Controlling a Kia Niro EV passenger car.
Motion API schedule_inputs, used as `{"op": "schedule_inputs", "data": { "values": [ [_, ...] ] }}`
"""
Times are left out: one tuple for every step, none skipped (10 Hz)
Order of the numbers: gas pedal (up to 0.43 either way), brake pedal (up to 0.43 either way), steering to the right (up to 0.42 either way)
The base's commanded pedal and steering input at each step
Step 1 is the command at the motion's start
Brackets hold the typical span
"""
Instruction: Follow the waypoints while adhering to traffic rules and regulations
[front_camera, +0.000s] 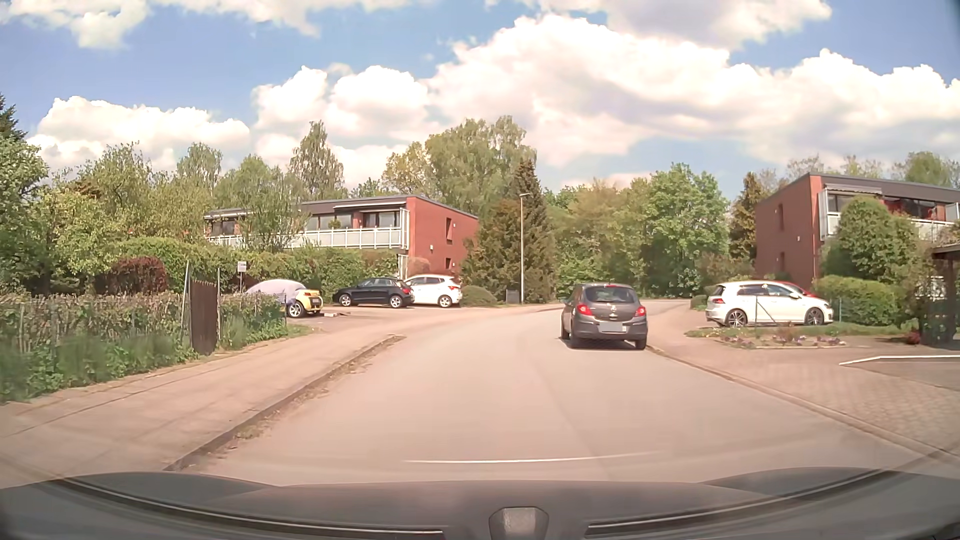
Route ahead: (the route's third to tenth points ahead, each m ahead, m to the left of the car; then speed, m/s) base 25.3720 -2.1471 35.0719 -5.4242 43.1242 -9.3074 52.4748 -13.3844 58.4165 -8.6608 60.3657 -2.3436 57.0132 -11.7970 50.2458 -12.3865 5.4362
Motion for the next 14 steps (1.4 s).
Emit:
{"op": "schedule_inputs", "data": {
  "values": [
    [0.000,0.000,-0.008],
    [0.000,0.000,-0.011],
    [0.000,0.000,-0.013],
    [0.008,0.000,-0.014],
    [0.020,0.000,-0.014],
    [0.028,0.000,-0.015],
    [0.039,0.000,-0.016],
    [0.047,0.000,-0.016],
    [0.059,0.000,-0.016],
    [0.067,0.000,-0.013],
    [0.067,0.000,-0.010],
    [0.067,0.000,-0.005],
    [0.067,0.000,-0.003],
    [0.067,0.000,0.000]
  ]
}}
